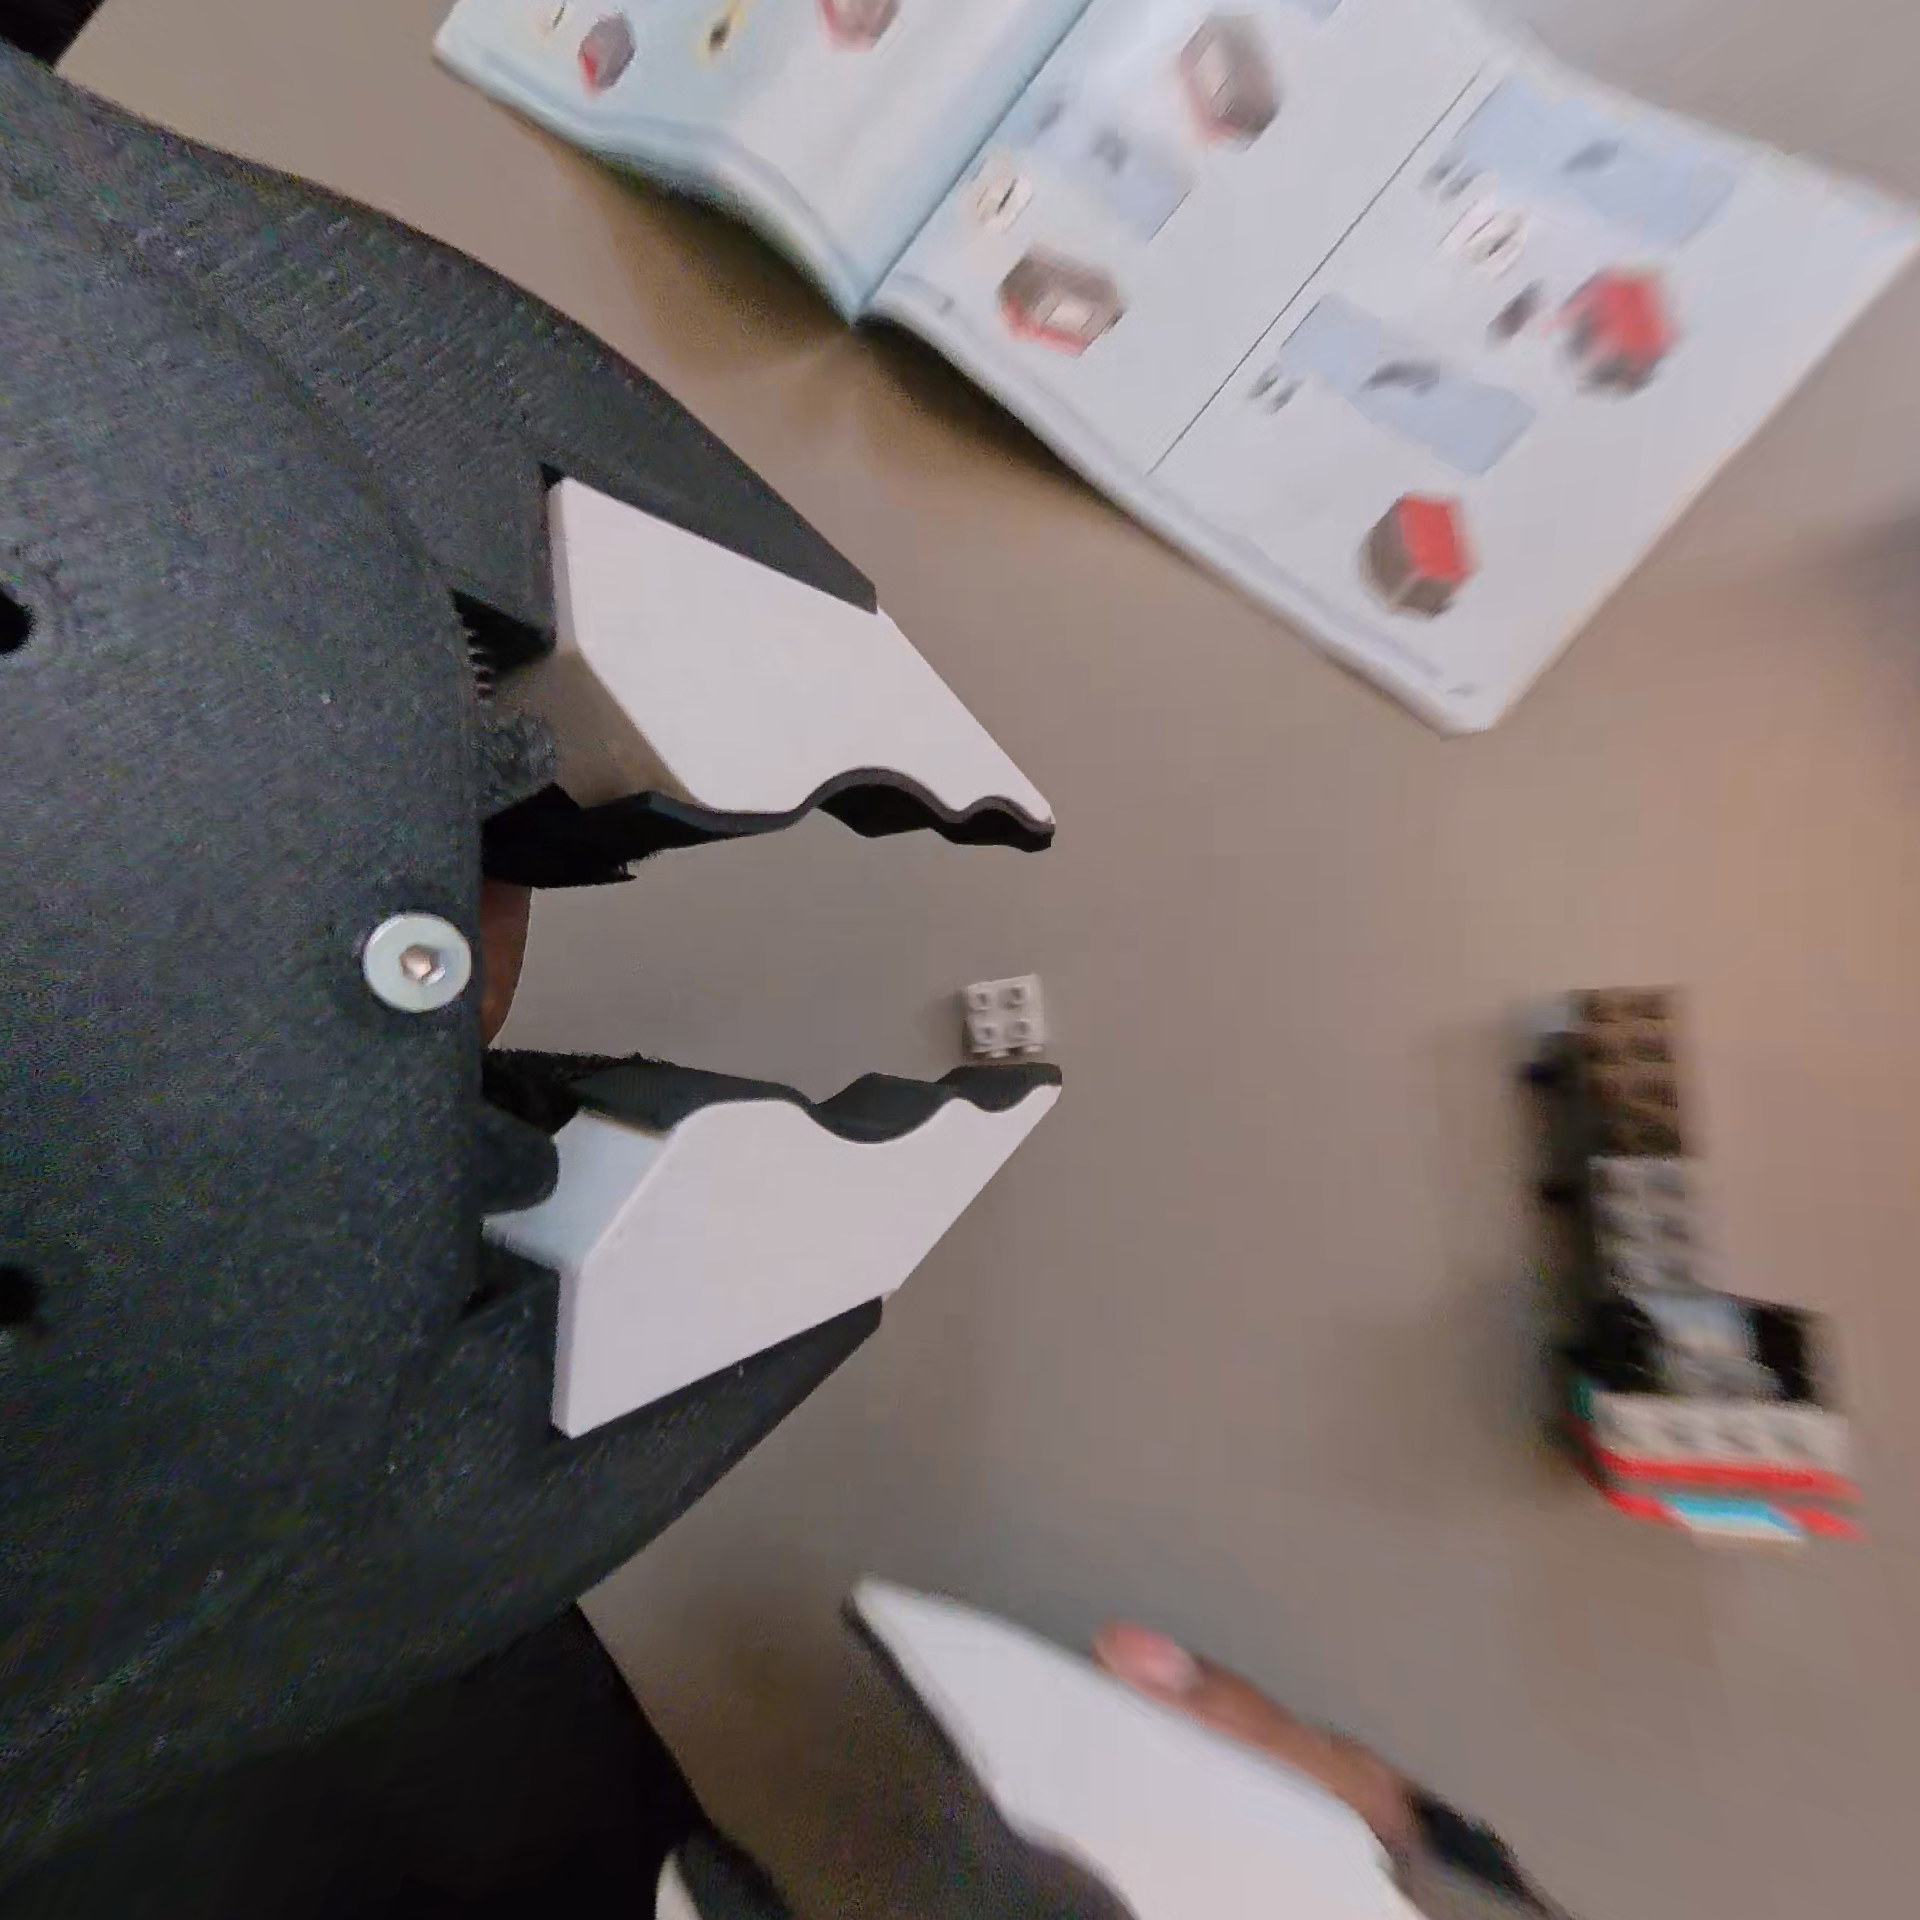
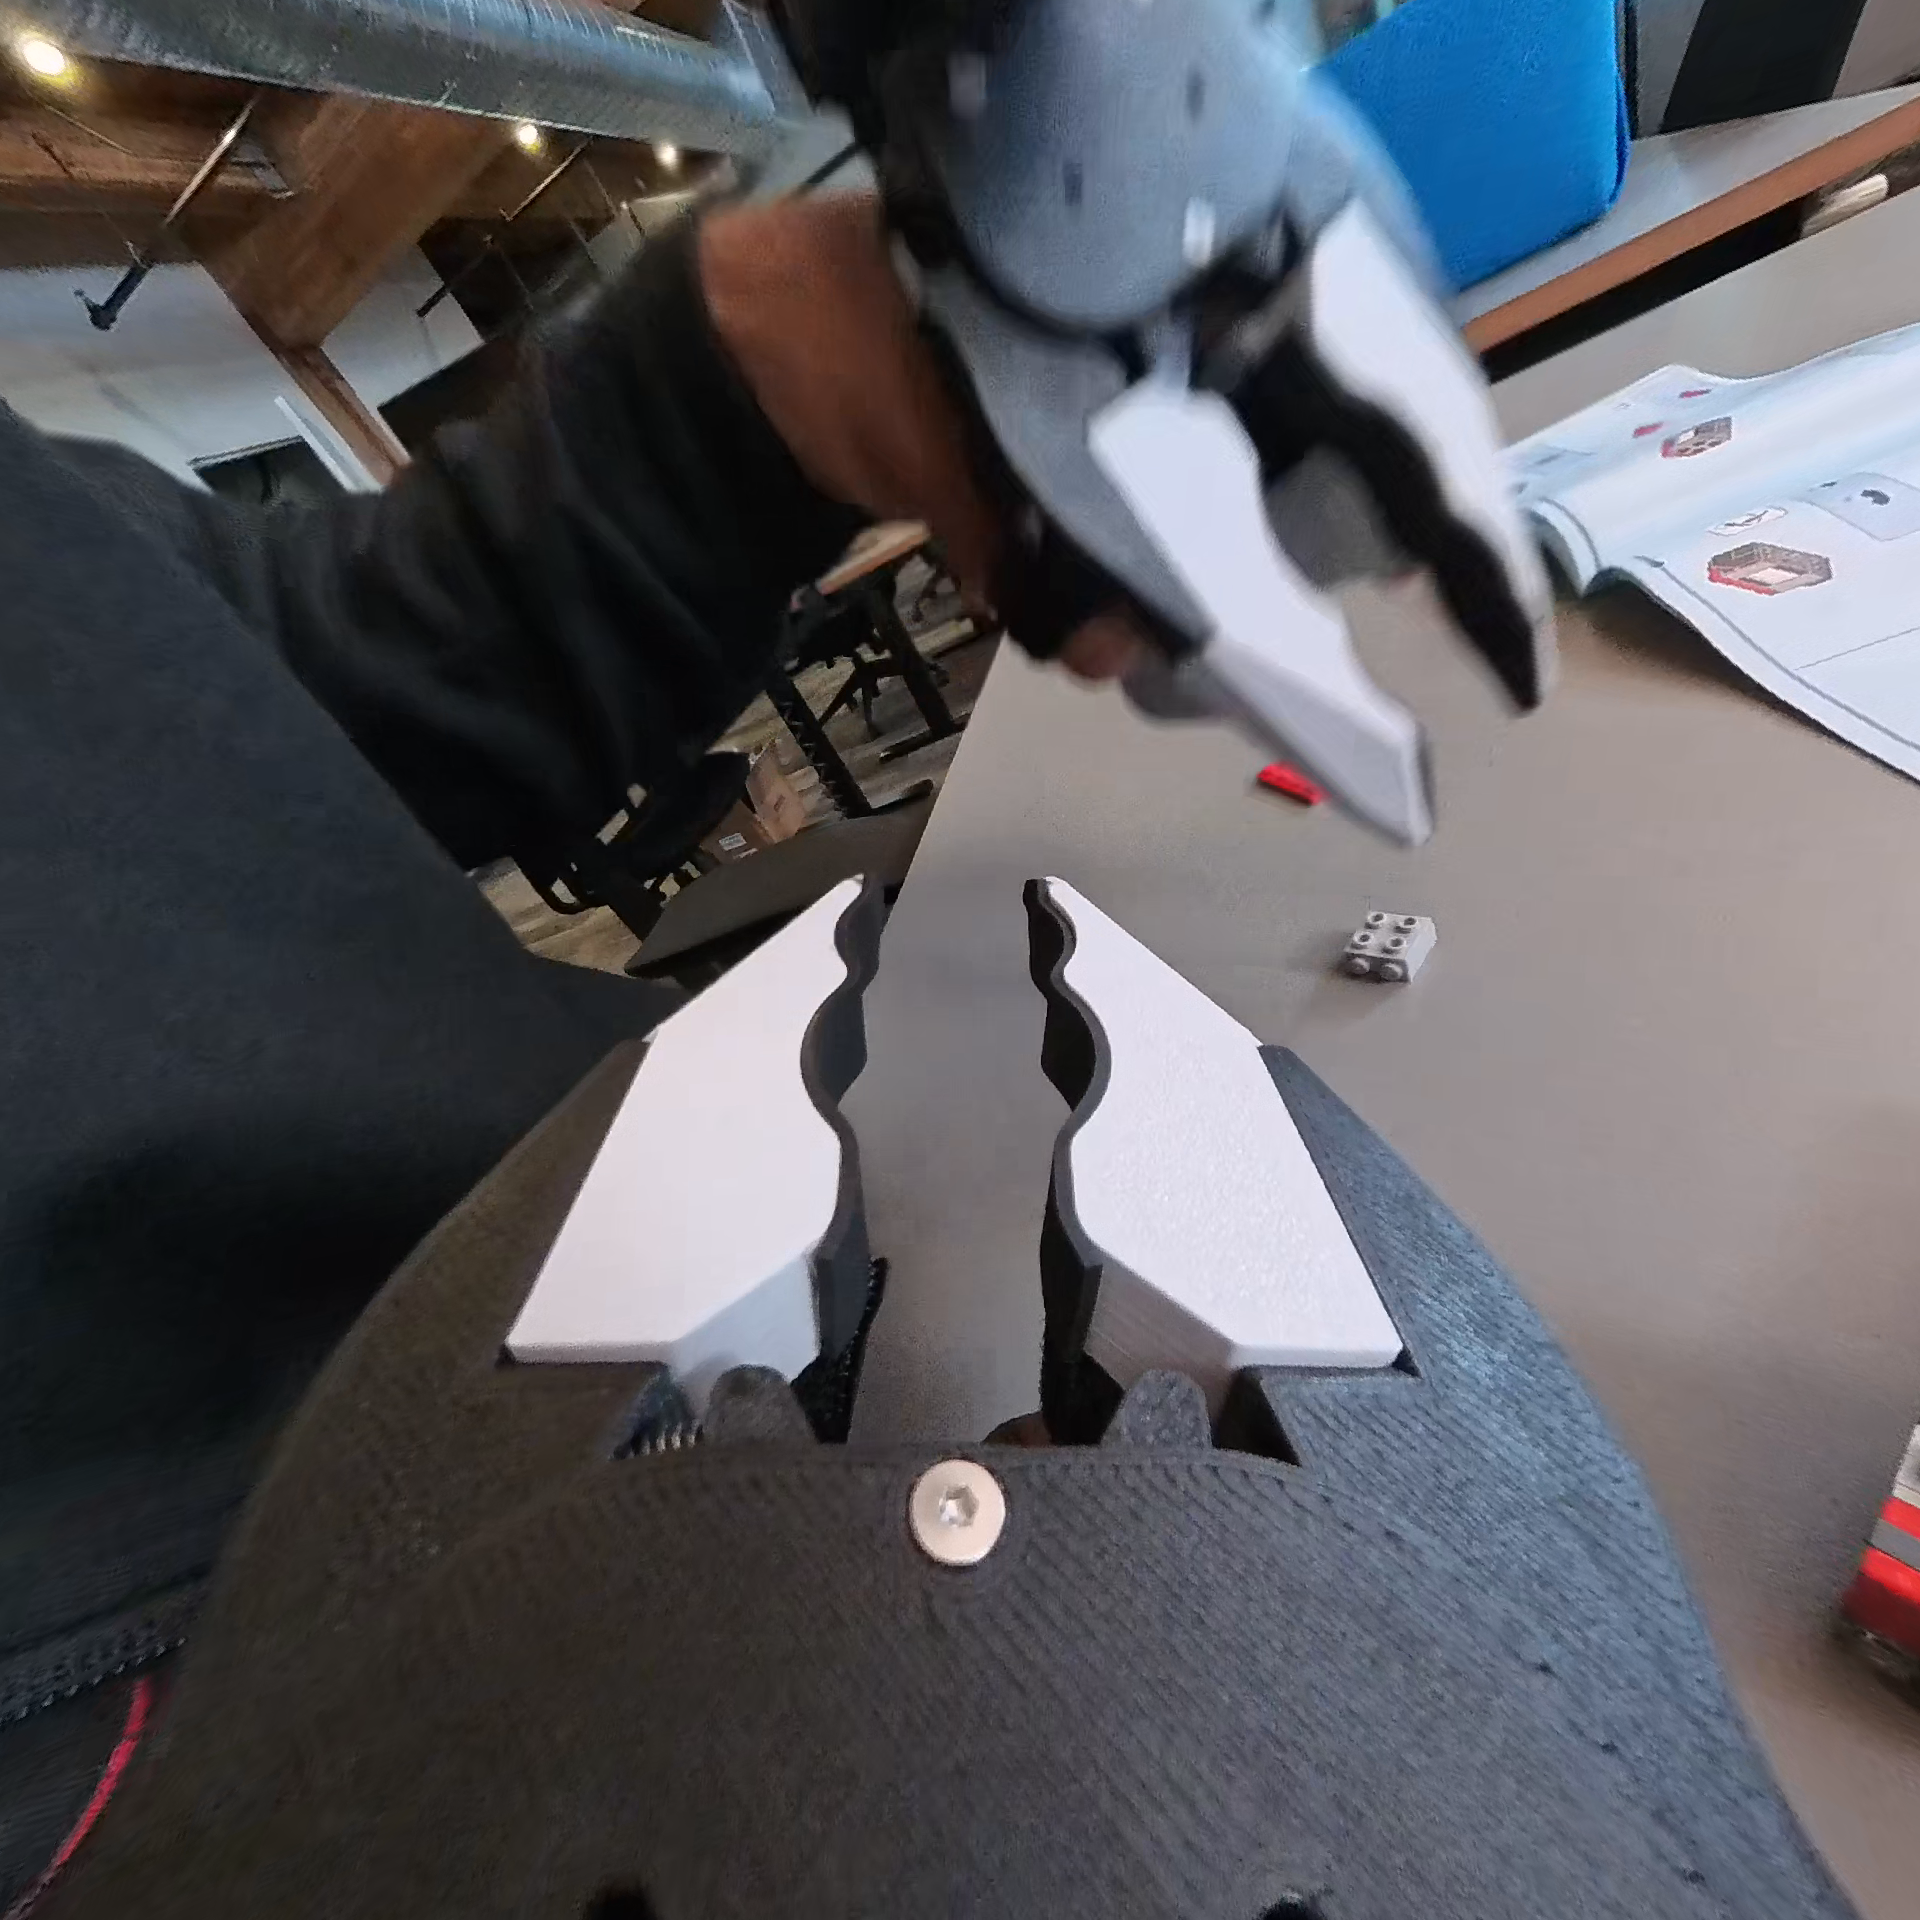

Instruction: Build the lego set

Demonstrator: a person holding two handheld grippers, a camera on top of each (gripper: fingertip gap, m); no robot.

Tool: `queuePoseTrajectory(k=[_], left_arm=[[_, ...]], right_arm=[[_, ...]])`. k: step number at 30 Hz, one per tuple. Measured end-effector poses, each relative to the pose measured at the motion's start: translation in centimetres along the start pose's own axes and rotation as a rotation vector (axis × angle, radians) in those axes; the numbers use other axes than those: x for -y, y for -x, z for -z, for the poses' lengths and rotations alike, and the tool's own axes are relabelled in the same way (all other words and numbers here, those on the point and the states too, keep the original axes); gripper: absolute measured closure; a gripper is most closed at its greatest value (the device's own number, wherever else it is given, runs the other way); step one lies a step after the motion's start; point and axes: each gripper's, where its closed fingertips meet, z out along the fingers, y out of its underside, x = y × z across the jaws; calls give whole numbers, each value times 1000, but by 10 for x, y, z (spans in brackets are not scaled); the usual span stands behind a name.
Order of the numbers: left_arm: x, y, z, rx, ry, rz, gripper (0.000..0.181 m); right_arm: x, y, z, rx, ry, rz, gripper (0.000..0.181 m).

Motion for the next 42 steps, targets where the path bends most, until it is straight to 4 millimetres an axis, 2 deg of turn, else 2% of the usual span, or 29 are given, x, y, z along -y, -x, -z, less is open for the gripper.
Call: queuePoseTrajectory(k=[2,4,6,8,10,12,15,19,23,28,42], left_arm=[[42,-1,22,-9,-84,-61,137],[95,-12,41,-36,-171,-162,137],[152,-36,52,-81,-245,-283,138],[205,-66,50,-138,-280,-402,138],[249,-94,34,-172,-271,-523,137],[286,-111,5,-158,-223,-620,137],[319,-132,-45,-181,-101,-714,138],[328,-140,-99,-211,85,-753,138],[325,-121,-125,-142,213,-788,141],[312,-106,-135,-86,329,-872,144],[297,-116,-144,-117,374,-941,151]], right_arm=[[-1,1,-1,5,7,4,153],[-2,2,-1,10,14,6,153],[-3,3,-2,12,19,7,153],[-3,3,-2,12,22,8,153],[-3,3,-2,11,23,11,153],[-3,3,-2,9,23,12,153],[-3,3,-2,11,24,11,153],[-4,4,-2,20,29,10,153],[-6,6,-3,39,41,1,153],[-9,7,-5,53,64,0,153],[-10,8,-6,59,77,0,153]])
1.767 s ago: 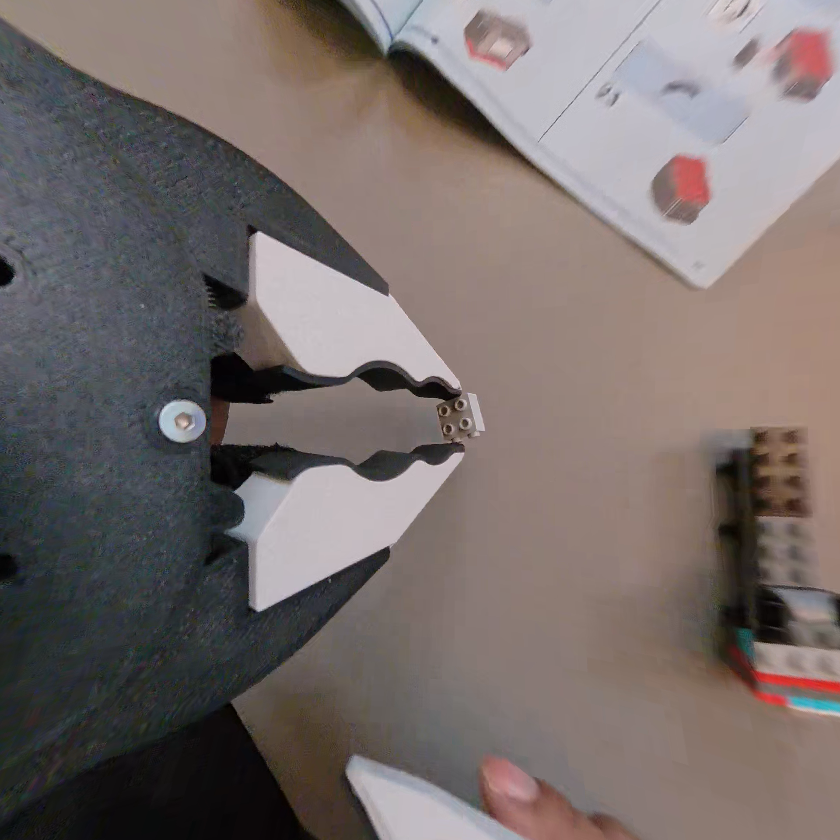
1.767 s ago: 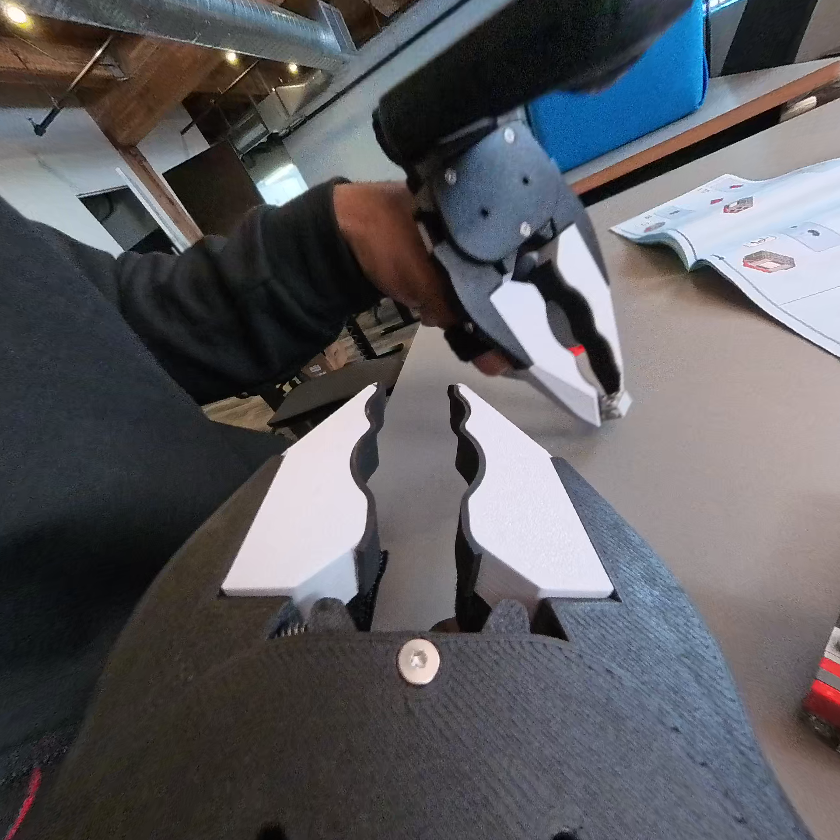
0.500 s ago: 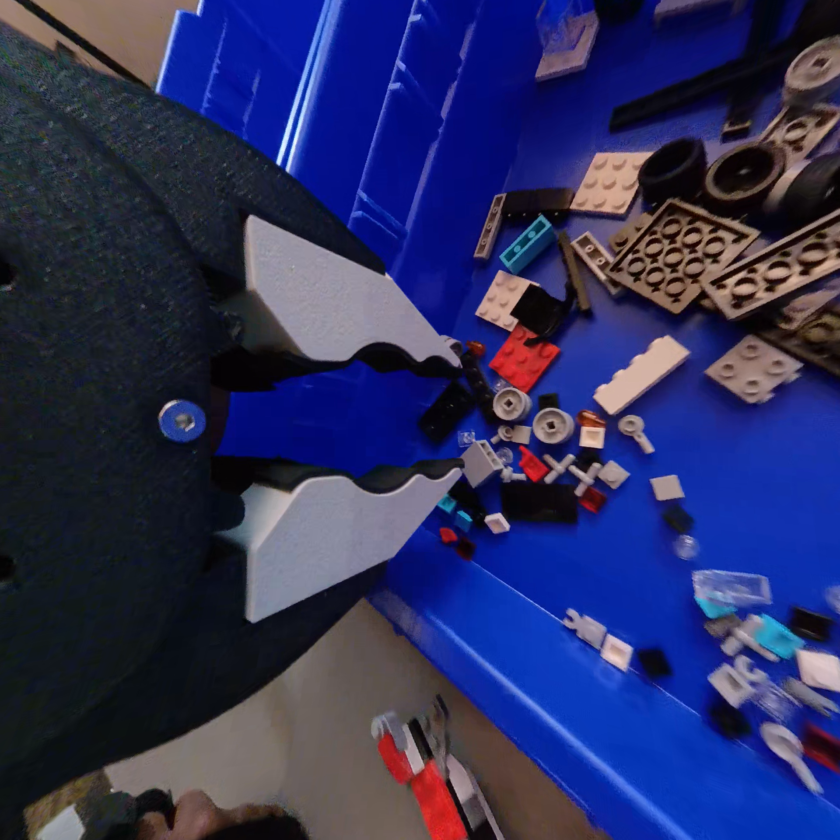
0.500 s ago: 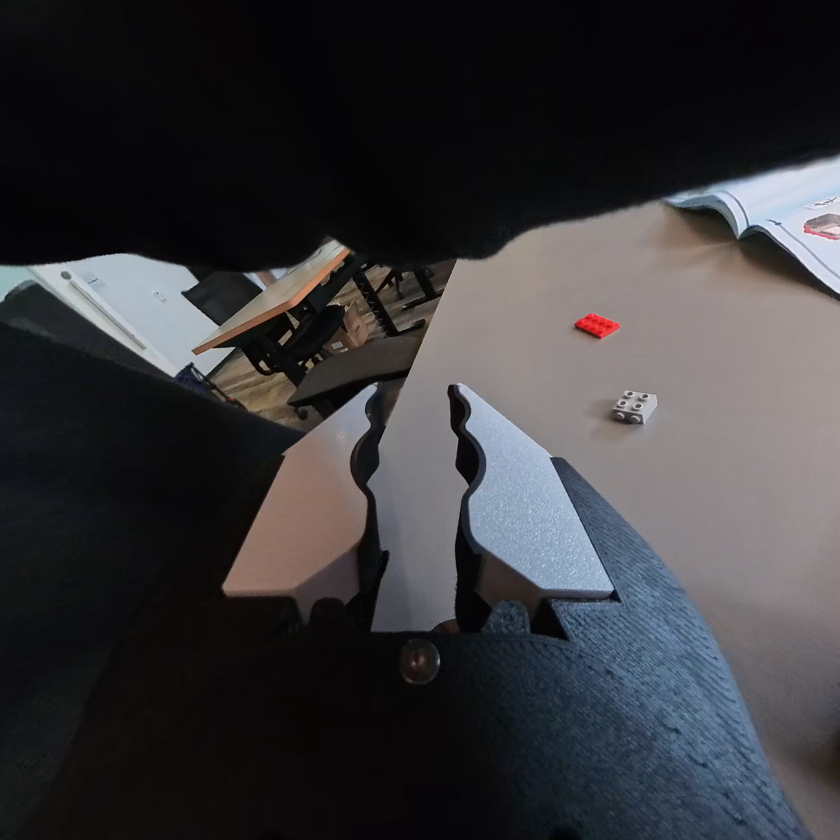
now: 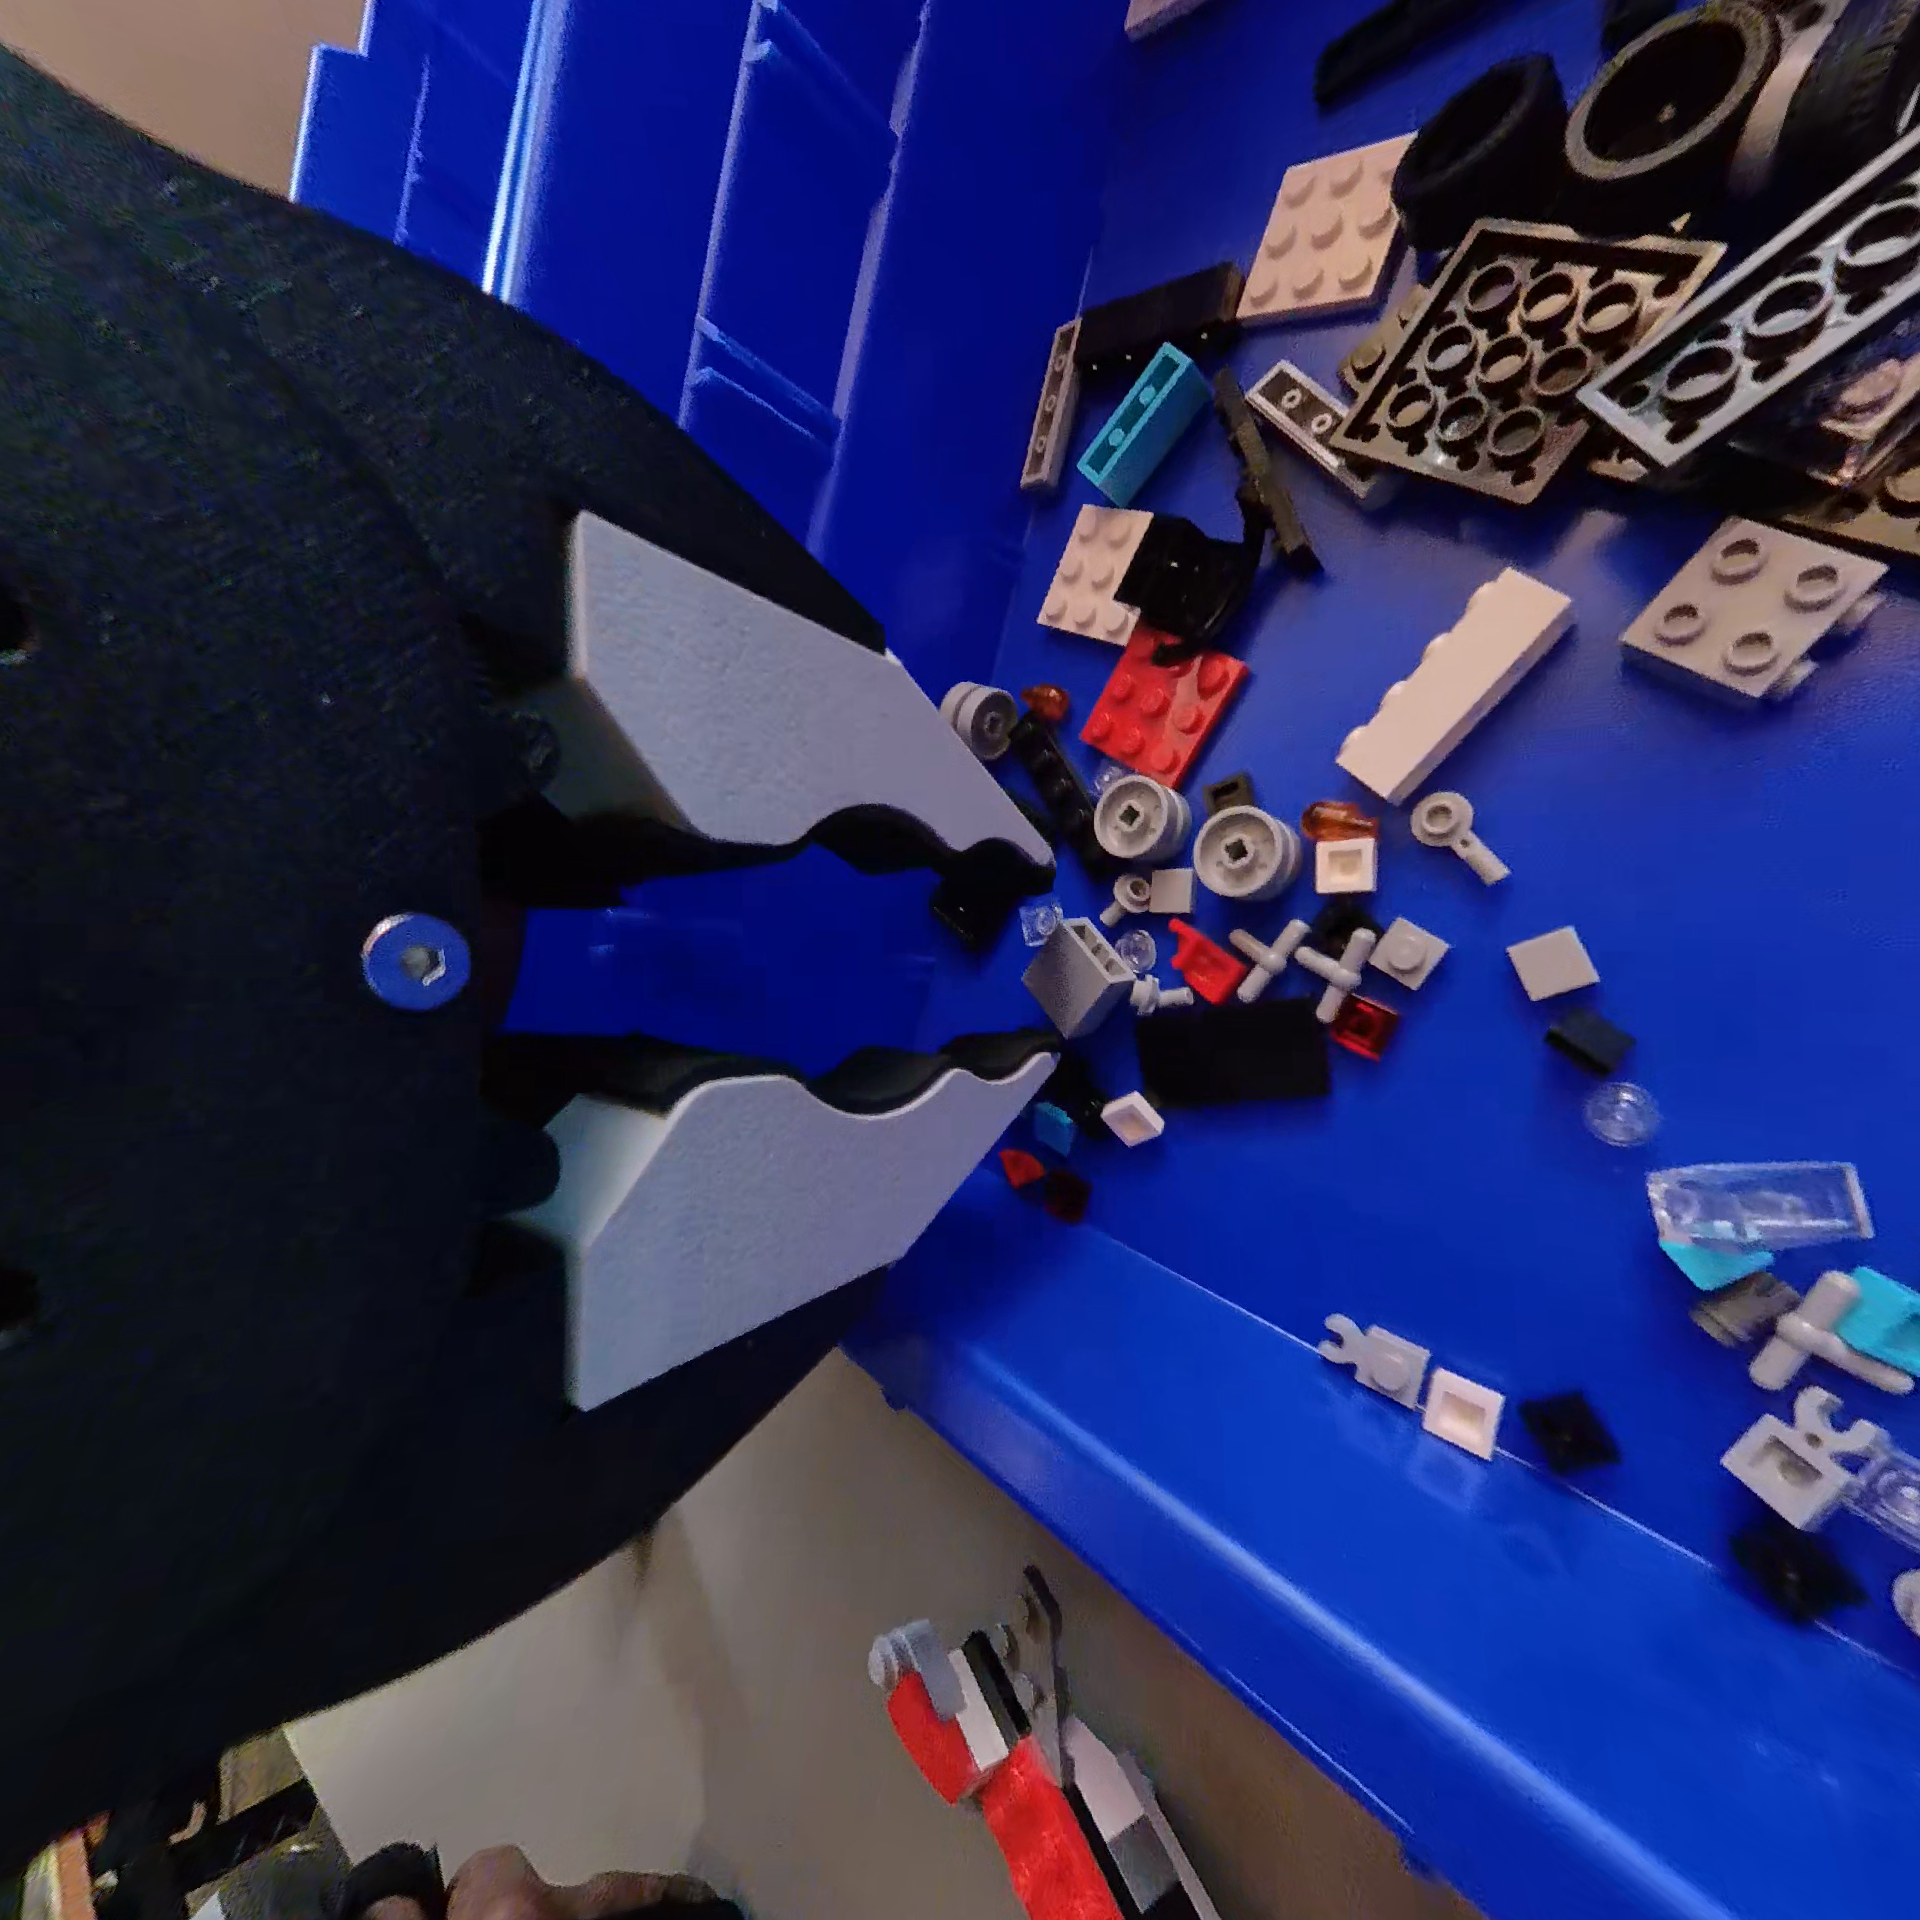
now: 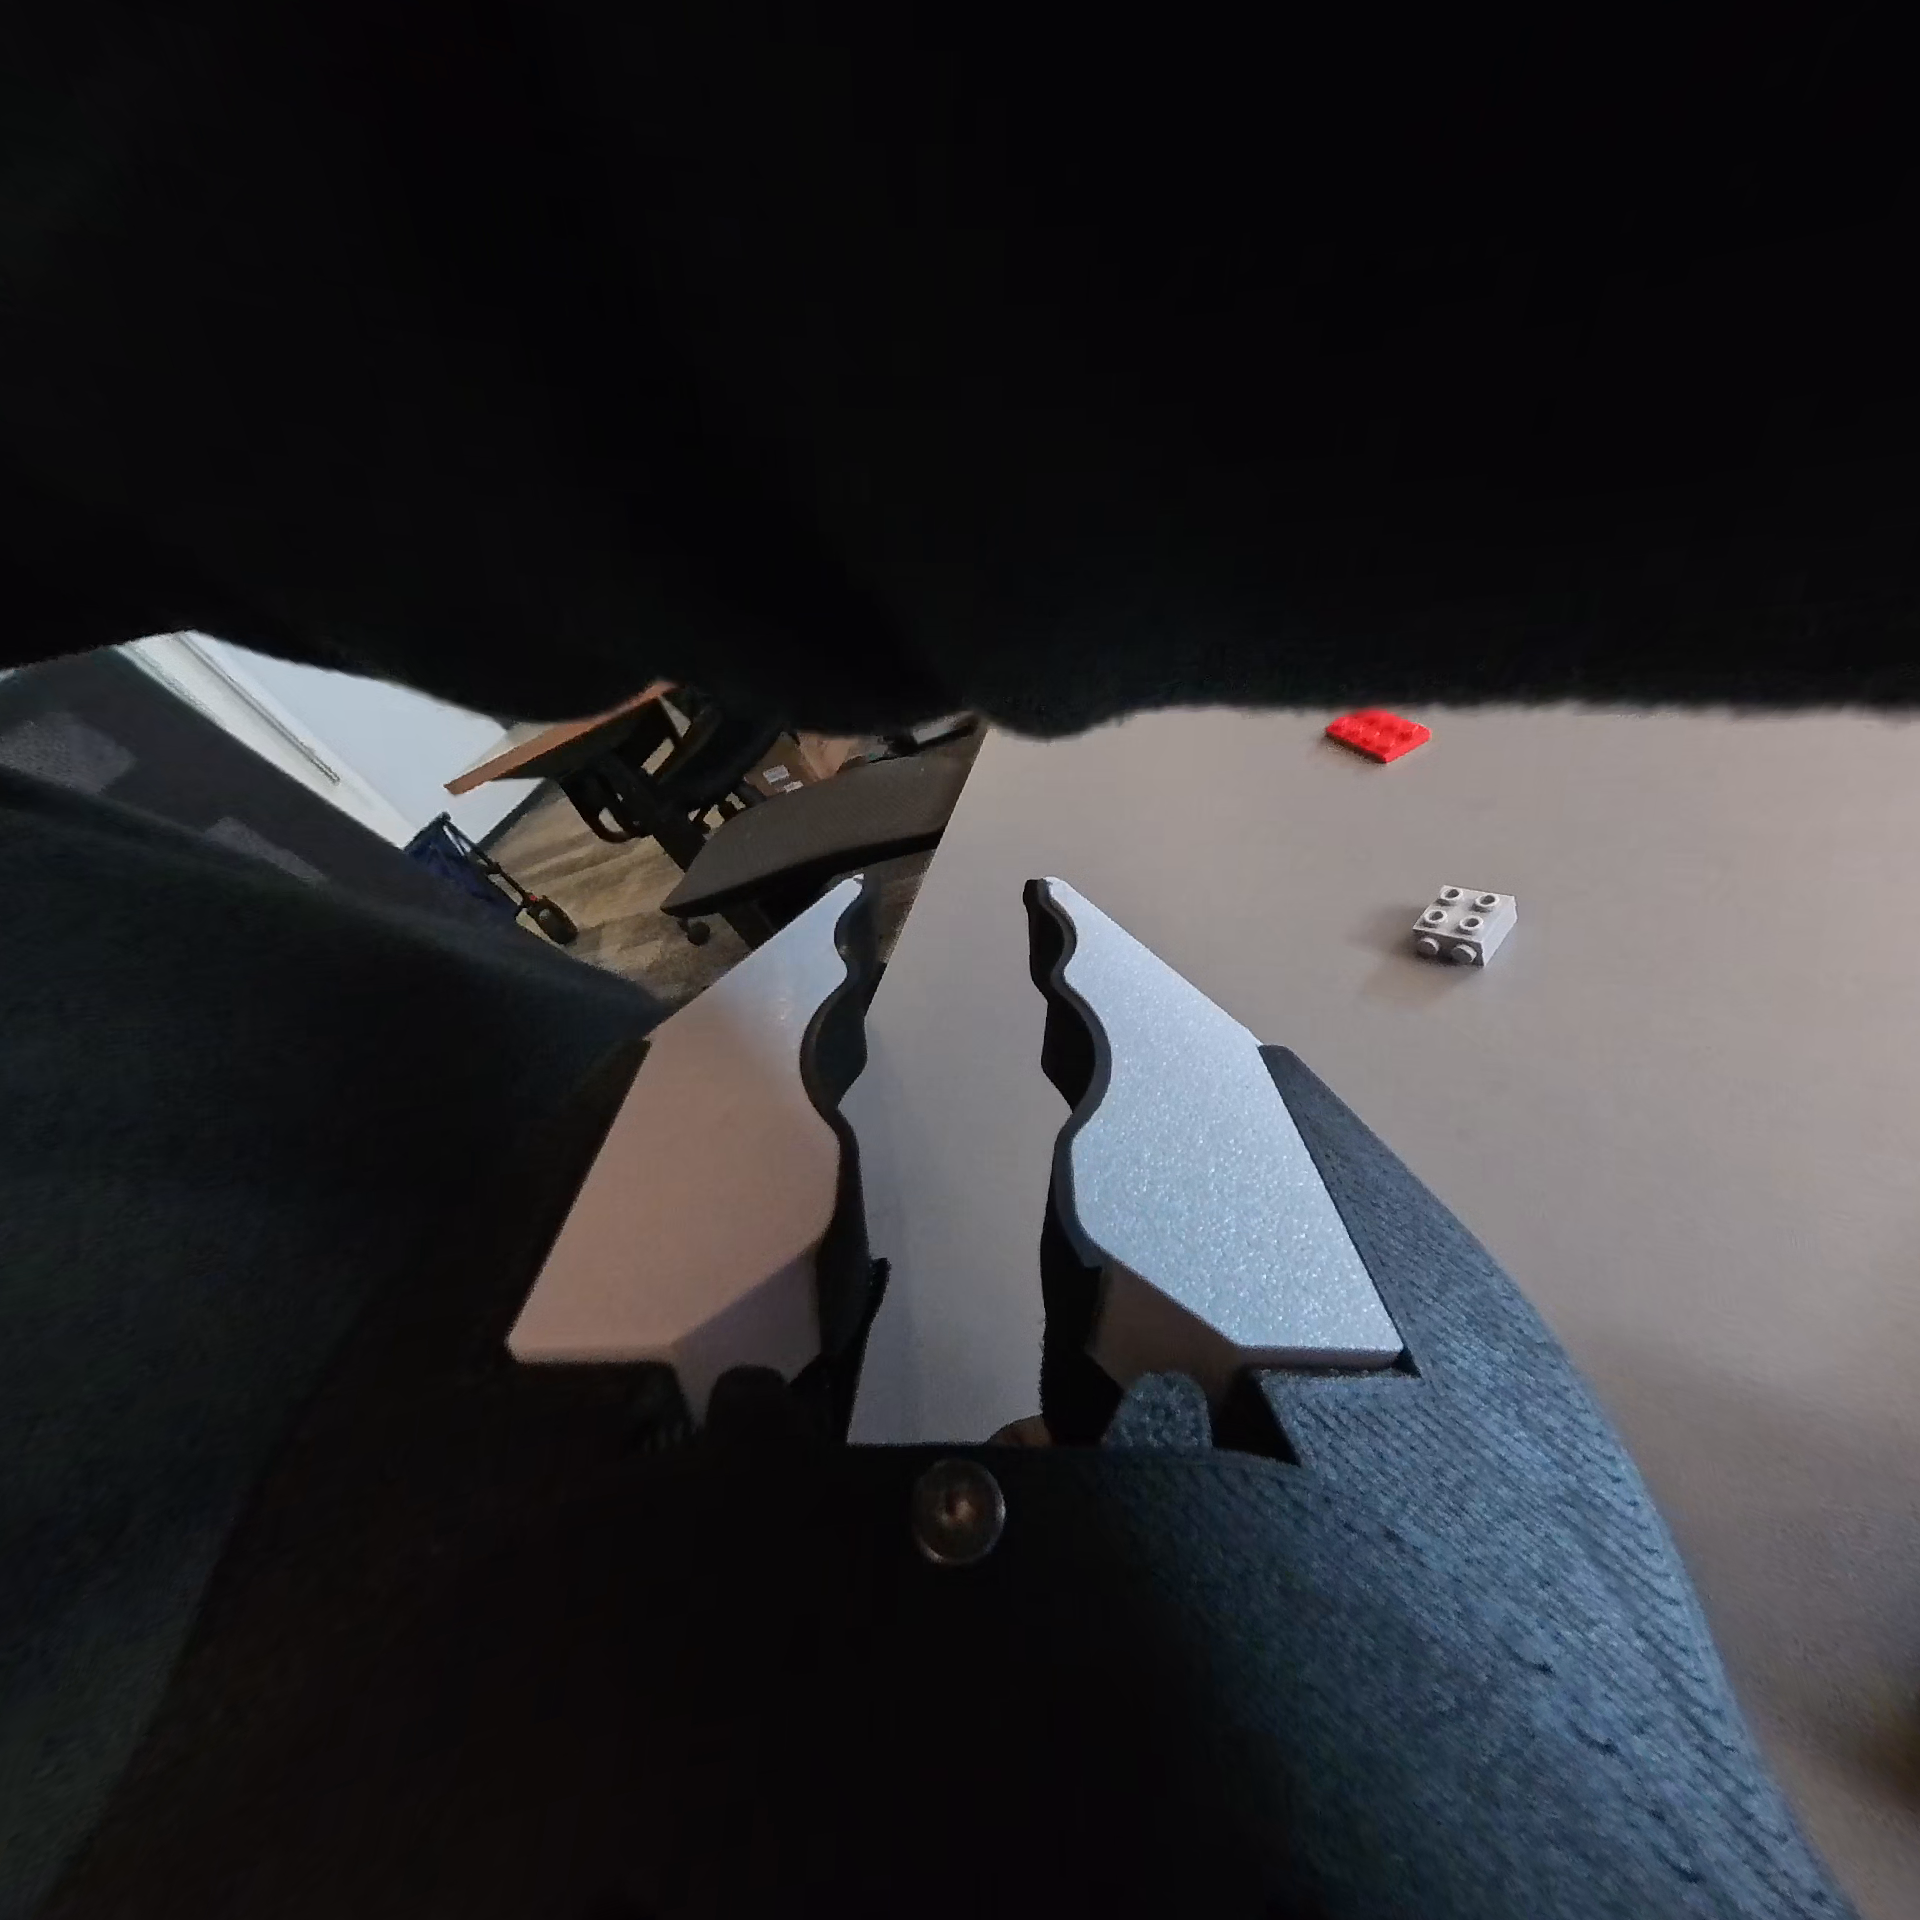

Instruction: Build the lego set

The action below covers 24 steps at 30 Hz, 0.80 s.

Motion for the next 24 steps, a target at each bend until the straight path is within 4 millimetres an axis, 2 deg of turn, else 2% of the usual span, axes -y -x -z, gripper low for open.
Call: queuePoseTrajectory(k=[8,15,20,24], left_arm=[[-1,0,-6,19,43,-15,155],[3,0,-2,24,9,-16,159],[10,-2,29,24,-141,19,160],[0,-8,64,29,-265,57,160]], right_arm=[[0,0,0,3,0,-1,153],[0,0,0,3,0,-1,153],[0,0,1,1,-3,-1,153],[0,0,2,1,-4,-4,153]])
